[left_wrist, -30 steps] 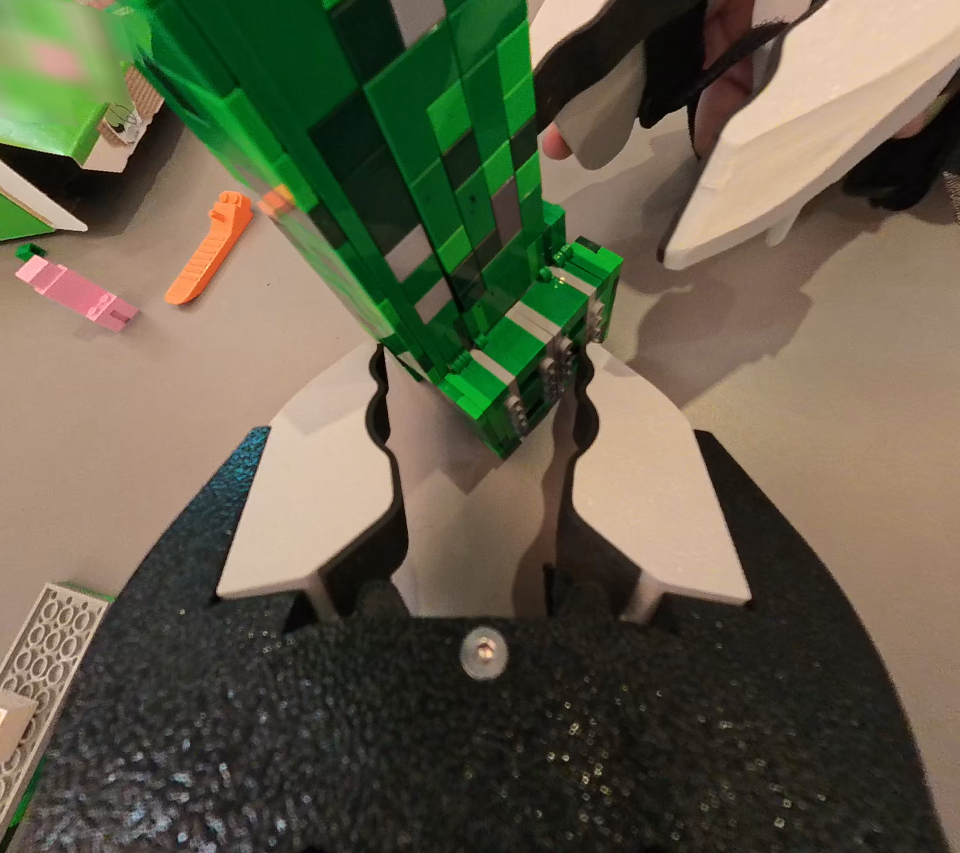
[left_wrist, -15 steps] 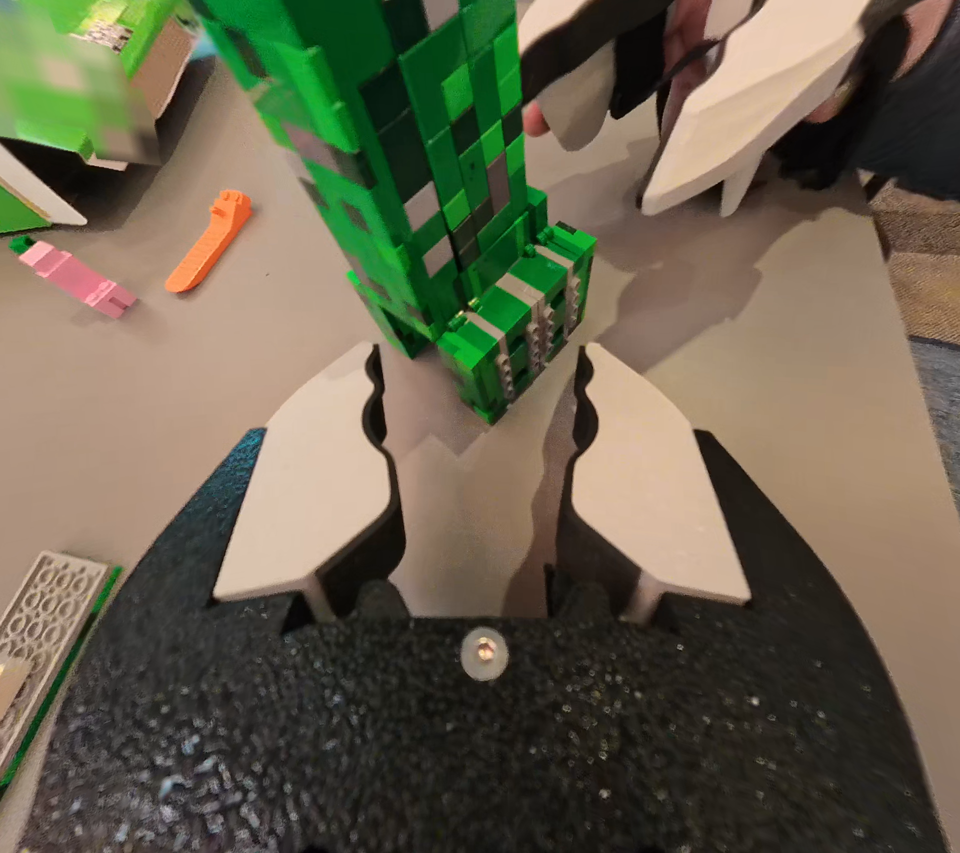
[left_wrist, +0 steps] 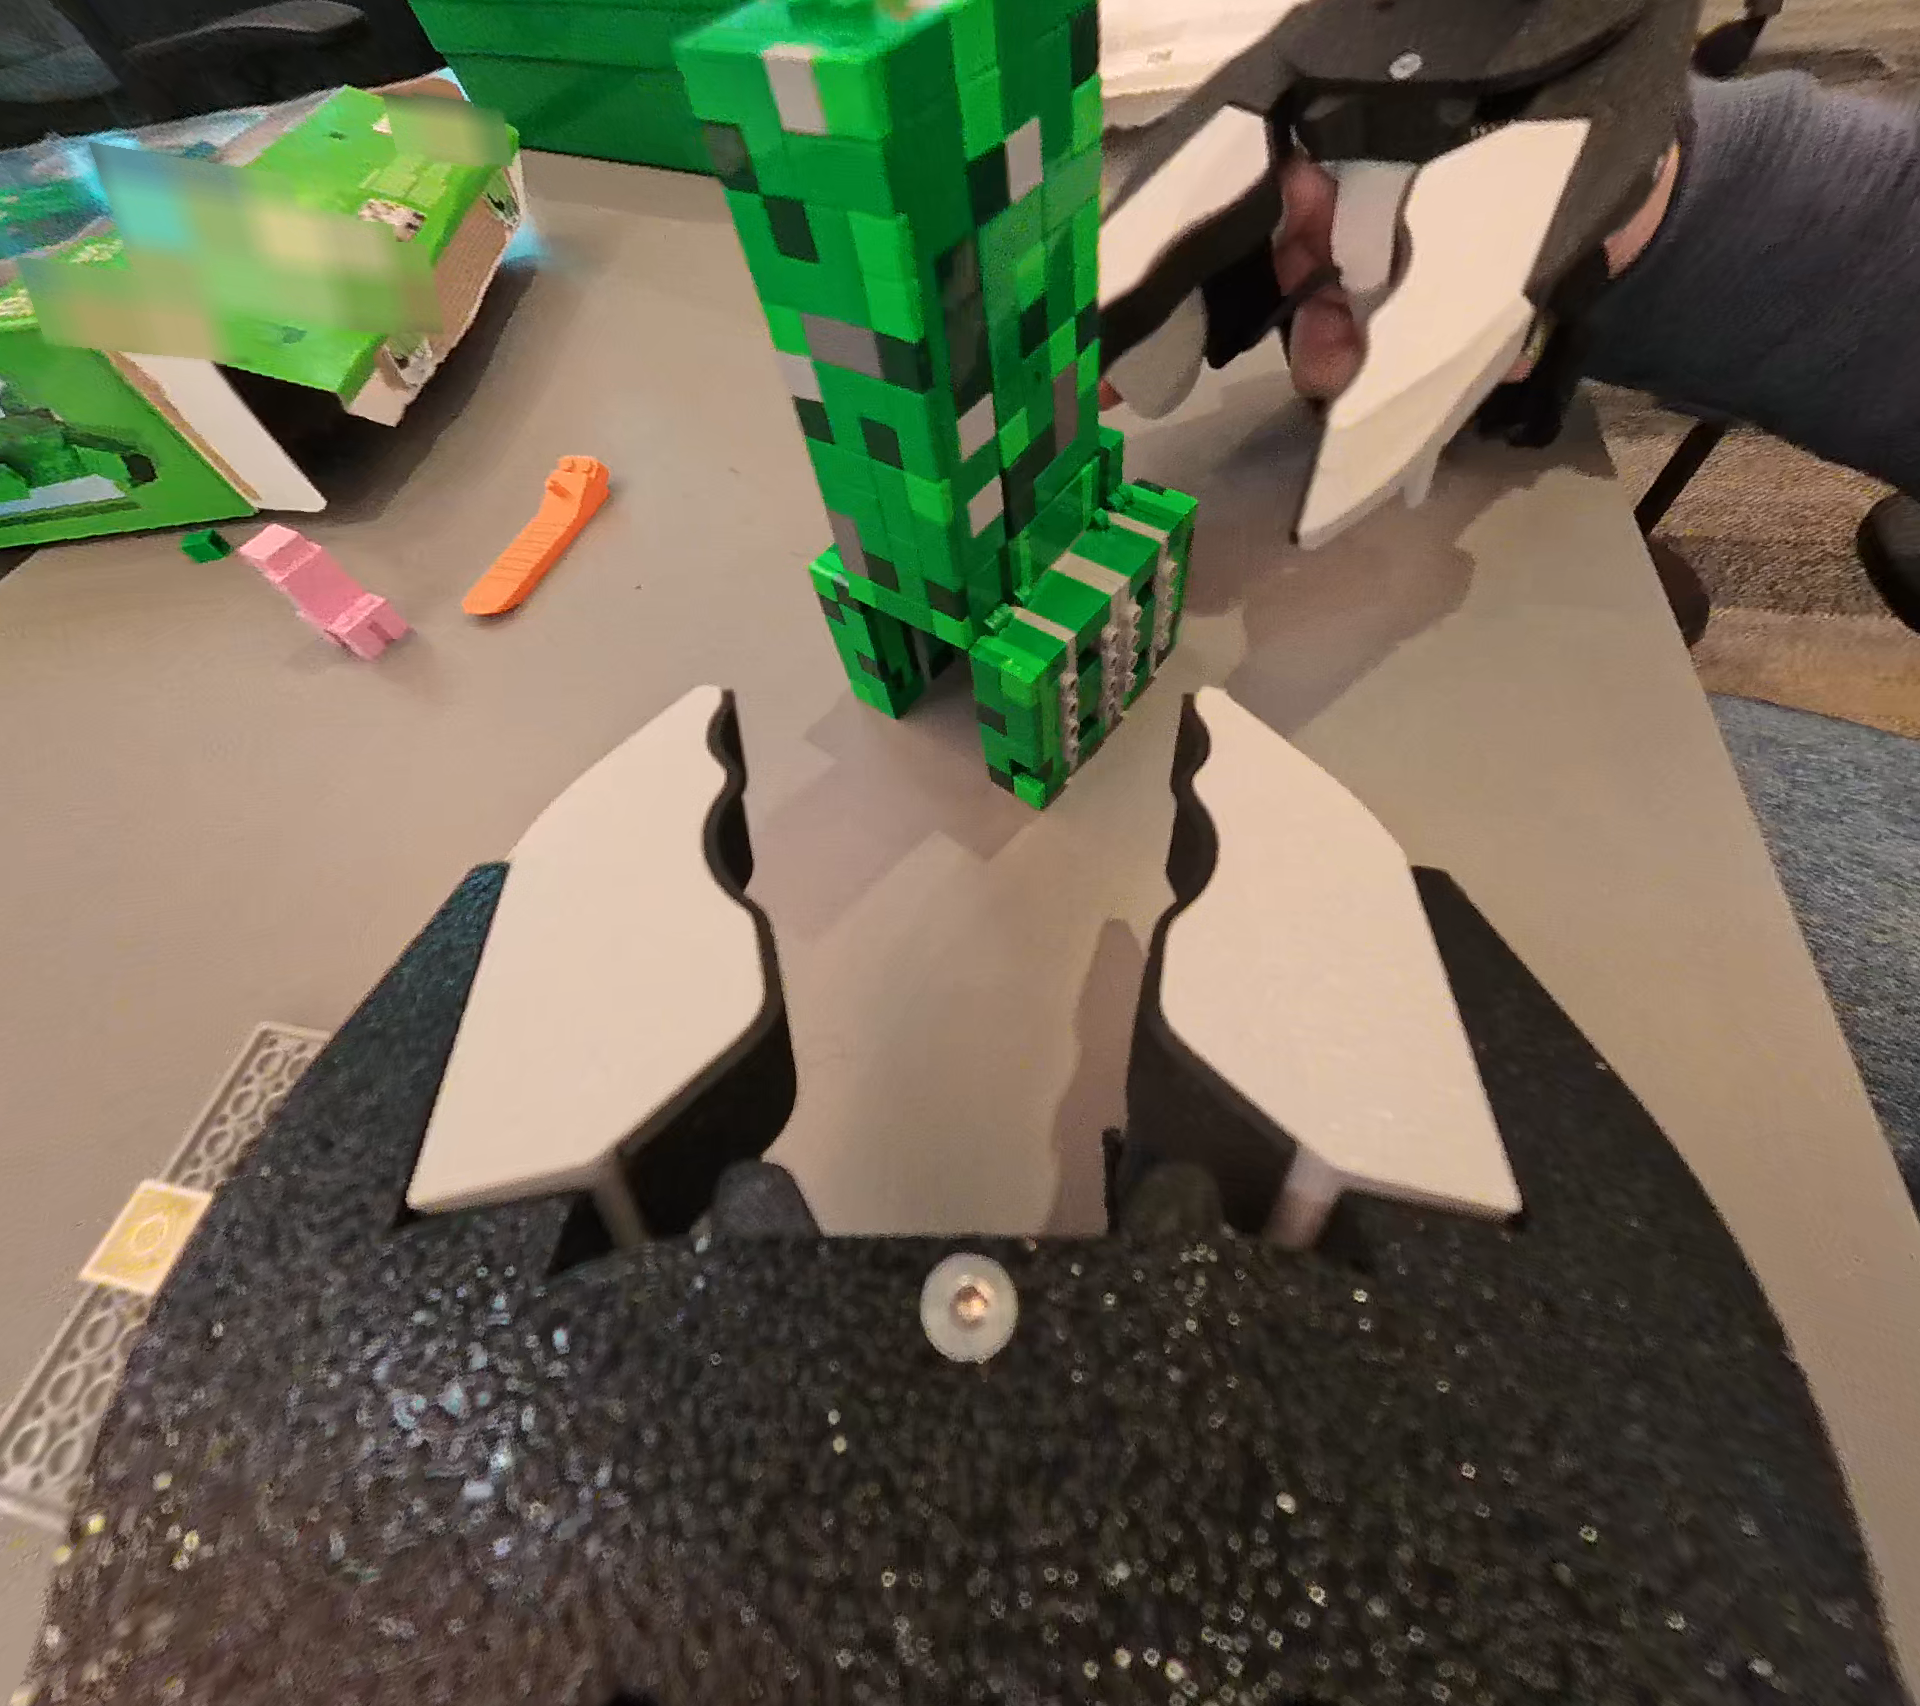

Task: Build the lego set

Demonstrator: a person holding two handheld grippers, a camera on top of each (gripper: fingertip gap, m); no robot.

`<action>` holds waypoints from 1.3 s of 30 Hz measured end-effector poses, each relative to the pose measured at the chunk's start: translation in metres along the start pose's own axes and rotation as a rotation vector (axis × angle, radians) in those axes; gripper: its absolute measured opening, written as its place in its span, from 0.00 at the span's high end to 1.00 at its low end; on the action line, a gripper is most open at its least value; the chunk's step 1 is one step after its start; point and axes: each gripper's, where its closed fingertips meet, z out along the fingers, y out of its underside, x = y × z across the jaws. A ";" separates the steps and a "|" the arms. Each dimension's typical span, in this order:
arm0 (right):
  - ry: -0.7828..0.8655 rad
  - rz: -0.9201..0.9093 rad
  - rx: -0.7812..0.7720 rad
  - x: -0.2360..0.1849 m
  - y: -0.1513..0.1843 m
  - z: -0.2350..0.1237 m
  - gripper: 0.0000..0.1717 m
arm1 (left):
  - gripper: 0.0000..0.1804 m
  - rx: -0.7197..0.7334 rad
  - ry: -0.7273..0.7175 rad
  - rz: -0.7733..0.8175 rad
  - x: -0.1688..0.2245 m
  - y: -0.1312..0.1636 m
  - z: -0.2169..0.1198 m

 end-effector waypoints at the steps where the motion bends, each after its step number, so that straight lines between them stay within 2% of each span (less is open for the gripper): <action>1: 0.032 -0.018 0.009 0.001 -0.001 -0.002 0.56 | 0.56 0.017 0.004 -0.010 -0.001 -0.002 -0.002; 4: 0.067 -0.030 0.031 0.012 -0.003 -0.007 0.56 | 0.56 0.081 0.026 -0.052 -0.003 -0.009 -0.007; 11: -0.107 -0.033 -0.107 0.008 0.007 0.012 0.46 | 0.54 0.126 0.003 -0.054 0.006 -0.023 -0.003; 15: -0.119 -0.021 -0.099 -0.006 0.009 0.008 0.48 | 0.54 0.124 -0.036 -0.047 0.003 -0.023 -0.007; 20: -0.120 -0.109 -0.113 -0.041 0.014 0.008 0.50 | 0.54 0.122 -0.031 -0.092 -0.001 -0.020 -0.009; 23: -0.065 -0.115 -0.104 -0.036 0.012 0.009 0.50 | 0.54 0.102 -0.010 -0.129 -0.002 -0.014 -0.004; 25: -0.071 -0.087 -0.090 -0.033 0.010 0.010 0.51 | 0.58 0.099 0.016 -0.138 -0.001 -0.013 -0.001; 30: -0.097 -0.080 -0.107 -0.030 0.009 0.016 0.51 | 0.59 0.085 0.015 -0.086 -0.002 -0.012 0.006; 39: -0.104 -0.115 -0.150 -0.034 0.014 0.021 0.52 | 0.64 0.098 0.023 -0.083 0.001 -0.018 0.010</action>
